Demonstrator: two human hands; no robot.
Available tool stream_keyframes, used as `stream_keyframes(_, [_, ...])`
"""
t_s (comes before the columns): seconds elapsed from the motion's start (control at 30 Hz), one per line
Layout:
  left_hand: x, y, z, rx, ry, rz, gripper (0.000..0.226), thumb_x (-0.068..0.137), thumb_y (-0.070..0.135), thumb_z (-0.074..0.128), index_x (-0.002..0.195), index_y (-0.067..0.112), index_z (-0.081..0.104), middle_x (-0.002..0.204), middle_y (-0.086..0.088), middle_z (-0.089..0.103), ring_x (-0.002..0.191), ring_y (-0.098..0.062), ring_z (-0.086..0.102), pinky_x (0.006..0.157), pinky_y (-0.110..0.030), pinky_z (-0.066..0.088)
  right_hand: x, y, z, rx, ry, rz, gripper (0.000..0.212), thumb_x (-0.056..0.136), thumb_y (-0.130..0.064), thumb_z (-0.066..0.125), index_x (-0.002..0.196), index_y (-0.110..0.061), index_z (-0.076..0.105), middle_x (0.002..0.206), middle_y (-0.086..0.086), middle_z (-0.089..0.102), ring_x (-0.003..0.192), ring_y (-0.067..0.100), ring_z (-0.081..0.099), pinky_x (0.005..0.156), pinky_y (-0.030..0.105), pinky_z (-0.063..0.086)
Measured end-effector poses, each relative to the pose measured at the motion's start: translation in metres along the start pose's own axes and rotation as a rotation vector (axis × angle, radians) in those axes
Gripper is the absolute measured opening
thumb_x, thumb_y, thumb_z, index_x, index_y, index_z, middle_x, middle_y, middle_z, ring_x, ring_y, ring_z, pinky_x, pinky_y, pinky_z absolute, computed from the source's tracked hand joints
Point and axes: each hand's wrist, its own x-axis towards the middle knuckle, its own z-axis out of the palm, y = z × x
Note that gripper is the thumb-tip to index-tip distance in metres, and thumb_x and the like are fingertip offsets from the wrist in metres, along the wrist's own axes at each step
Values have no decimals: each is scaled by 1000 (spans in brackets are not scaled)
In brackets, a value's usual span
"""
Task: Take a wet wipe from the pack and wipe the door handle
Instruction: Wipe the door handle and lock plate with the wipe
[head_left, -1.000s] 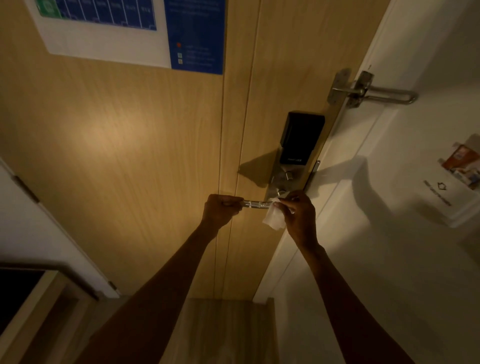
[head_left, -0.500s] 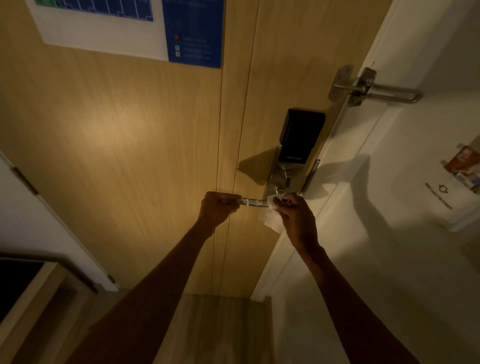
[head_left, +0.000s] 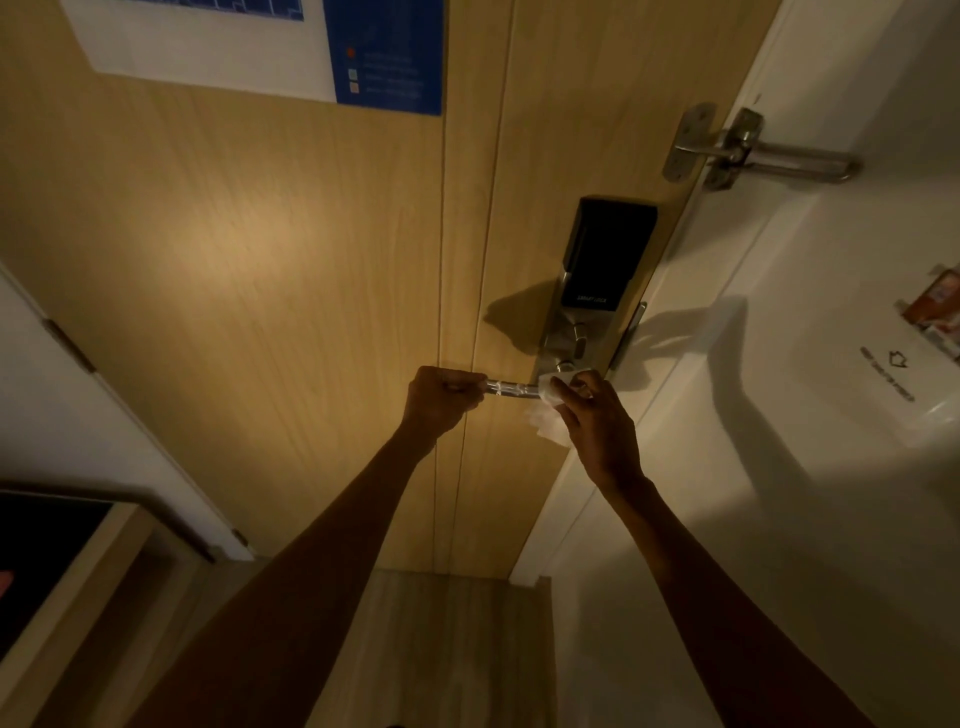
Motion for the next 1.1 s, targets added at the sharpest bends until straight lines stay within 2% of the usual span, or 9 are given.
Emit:
stream_keyframes(0.1, [2,1,0,42,3,9,17,79,10,74,96,11,76,82,-9,75,76,-18,69,75,-30,57,5,4,-3,-33,-52,-6,42,82,-17,74,122,-19,62,118,11,58,102,24,62,68,37,62])
stream_keyframes(0.23, [3,0,0,55,13,14,19,79,8,73,98,9,75,81,-6,74,66,-2,66,63,-9,52,6,9,-9,-56,-55,10,44,82,-11,74,124,-16,62,120,13,60,103,29,62,71,39,62])
stream_keyframes(0.33, [5,-3,0,49,0,-4,20,78,7,74,97,11,75,84,-7,75,75,-10,69,71,-18,56,10,10,-7,-168,-89,-46,43,77,-11,78,117,-13,65,118,12,63,100,28,63,66,38,62])
stream_keyframes(0.47, [10,-2,-2,26,-35,-40,20,75,3,75,95,10,76,84,-9,74,80,-20,71,81,-33,59,14,6,-5,-290,-86,-115,33,72,-18,82,101,-12,67,114,10,65,91,25,63,61,28,58])
stream_keyframes(0.6, [11,-1,-2,13,-39,-49,20,75,5,76,94,10,76,87,-11,75,83,-21,71,79,-30,58,15,6,-9,-346,-70,-171,33,72,-24,82,100,-14,67,111,8,65,90,24,62,63,24,55])
stream_keyframes(0.73, [10,1,-4,-1,-71,-28,21,76,-1,73,97,3,74,82,-10,73,78,-18,70,76,-27,58,13,9,-12,-332,-78,-129,40,73,-24,82,110,-17,67,114,5,64,96,24,61,65,25,56])
stream_keyframes(0.87, [10,2,-4,3,-82,-40,23,77,-3,72,99,1,72,83,-9,71,80,-21,68,79,-28,57,19,-11,-3,-299,-81,-122,33,74,-25,81,104,-16,71,106,6,67,98,23,63,66,26,57])
stream_keyframes(1.0, [9,6,-4,1,-92,-72,24,79,-4,69,103,-2,70,82,-10,69,76,-21,65,82,-35,54,17,-7,-15,-184,-80,-104,34,75,-22,79,108,-19,71,104,5,68,94,24,63,65,32,61])
stream_keyframes(1.1, [5,8,-3,-56,-93,-138,23,82,-1,68,105,-1,70,87,-14,69,78,-22,62,83,-38,53,19,-18,-15,-164,-52,-75,31,72,-19,82,102,-15,74,99,8,69,90,25,66,64,31,60])
